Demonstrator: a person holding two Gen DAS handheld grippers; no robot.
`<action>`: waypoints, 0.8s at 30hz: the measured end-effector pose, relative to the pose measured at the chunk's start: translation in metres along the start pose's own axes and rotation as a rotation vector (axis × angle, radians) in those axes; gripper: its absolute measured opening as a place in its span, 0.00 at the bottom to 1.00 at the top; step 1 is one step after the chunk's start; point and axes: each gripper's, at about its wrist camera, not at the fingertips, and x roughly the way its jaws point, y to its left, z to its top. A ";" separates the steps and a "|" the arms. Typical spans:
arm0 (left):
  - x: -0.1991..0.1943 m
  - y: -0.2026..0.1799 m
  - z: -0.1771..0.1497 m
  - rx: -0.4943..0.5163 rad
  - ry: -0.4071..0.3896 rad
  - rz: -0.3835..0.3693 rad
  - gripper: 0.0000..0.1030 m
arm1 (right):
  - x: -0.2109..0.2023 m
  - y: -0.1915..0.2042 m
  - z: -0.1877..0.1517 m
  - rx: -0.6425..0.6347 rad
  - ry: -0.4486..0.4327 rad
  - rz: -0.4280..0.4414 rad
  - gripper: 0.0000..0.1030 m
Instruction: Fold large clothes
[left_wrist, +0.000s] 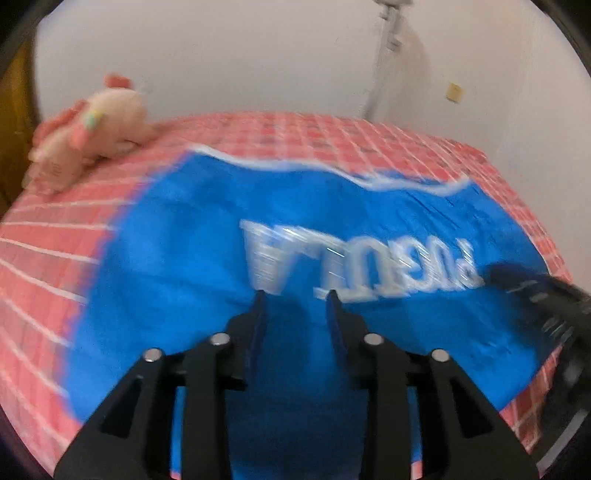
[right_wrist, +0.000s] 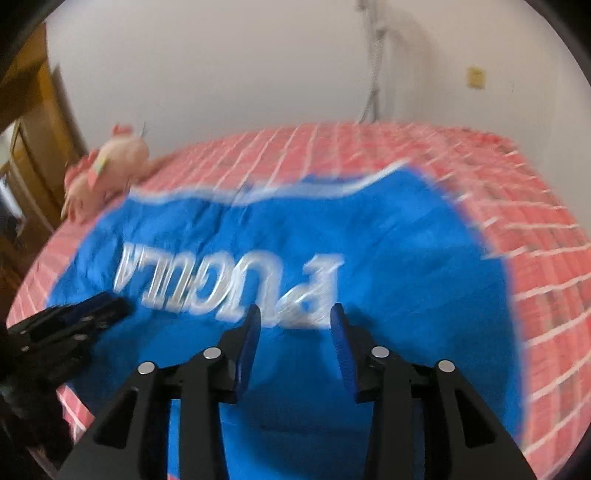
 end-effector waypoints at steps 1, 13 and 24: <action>-0.008 0.012 0.006 -0.008 -0.015 0.034 0.57 | -0.008 -0.012 0.005 0.011 0.000 -0.038 0.52; 0.015 0.131 0.013 -0.153 0.160 0.033 0.87 | 0.022 -0.113 0.004 0.192 0.194 0.050 0.82; 0.052 0.133 -0.008 -0.291 0.207 -0.255 0.92 | 0.061 -0.111 -0.009 0.244 0.271 0.211 0.92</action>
